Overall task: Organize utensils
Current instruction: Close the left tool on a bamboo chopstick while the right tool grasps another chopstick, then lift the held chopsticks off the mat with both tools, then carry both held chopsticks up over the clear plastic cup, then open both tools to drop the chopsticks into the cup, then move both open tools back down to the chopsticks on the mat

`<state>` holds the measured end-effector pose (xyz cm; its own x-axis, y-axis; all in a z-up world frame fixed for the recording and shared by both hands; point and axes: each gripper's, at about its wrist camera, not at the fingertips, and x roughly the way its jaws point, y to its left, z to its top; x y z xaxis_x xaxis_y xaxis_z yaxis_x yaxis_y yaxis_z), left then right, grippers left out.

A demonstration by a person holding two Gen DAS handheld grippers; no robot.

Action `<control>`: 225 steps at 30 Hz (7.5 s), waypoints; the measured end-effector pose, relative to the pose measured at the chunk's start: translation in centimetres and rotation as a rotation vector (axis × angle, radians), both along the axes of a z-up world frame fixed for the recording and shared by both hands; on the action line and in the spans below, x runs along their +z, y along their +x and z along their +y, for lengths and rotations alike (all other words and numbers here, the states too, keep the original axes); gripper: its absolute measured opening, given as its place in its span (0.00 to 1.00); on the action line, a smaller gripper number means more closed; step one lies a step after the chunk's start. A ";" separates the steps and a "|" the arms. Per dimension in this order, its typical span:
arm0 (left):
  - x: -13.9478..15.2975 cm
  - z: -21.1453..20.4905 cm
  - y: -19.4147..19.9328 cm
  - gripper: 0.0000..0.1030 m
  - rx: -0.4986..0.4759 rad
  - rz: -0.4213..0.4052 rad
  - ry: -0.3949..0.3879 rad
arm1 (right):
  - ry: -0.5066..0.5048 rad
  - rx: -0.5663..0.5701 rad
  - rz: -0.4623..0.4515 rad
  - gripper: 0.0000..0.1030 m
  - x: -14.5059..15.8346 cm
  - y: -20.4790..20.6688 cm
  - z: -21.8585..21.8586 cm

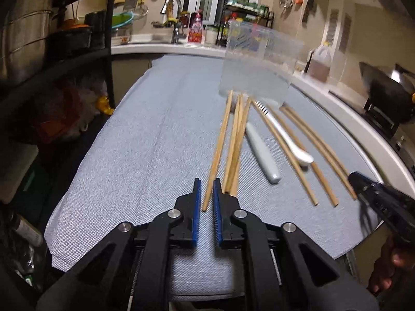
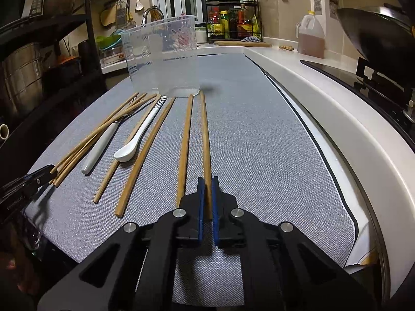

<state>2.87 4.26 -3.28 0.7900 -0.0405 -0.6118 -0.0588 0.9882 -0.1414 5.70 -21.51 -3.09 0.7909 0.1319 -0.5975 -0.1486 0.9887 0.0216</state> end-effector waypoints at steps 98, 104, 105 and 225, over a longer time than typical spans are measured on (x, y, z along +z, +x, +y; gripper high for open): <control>11.6 1.9 -0.9 0.05 -0.004 -0.291 -0.002 | 0.027 0.013 -0.310 0.05 15.0 -1.8 -0.2; 15.0 2.6 2.6 0.05 -0.024 -0.305 0.006 | 0.064 0.001 -0.303 0.05 18.5 1.2 0.2; 15.6 2.7 3.1 0.05 -0.025 -0.309 0.007 | 0.062 0.002 -0.306 0.05 19.3 1.7 0.4; -0.1 -0.2 1.7 0.05 -0.189 0.040 -0.111 | 0.027 0.026 0.044 0.22 0.4 1.0 2.1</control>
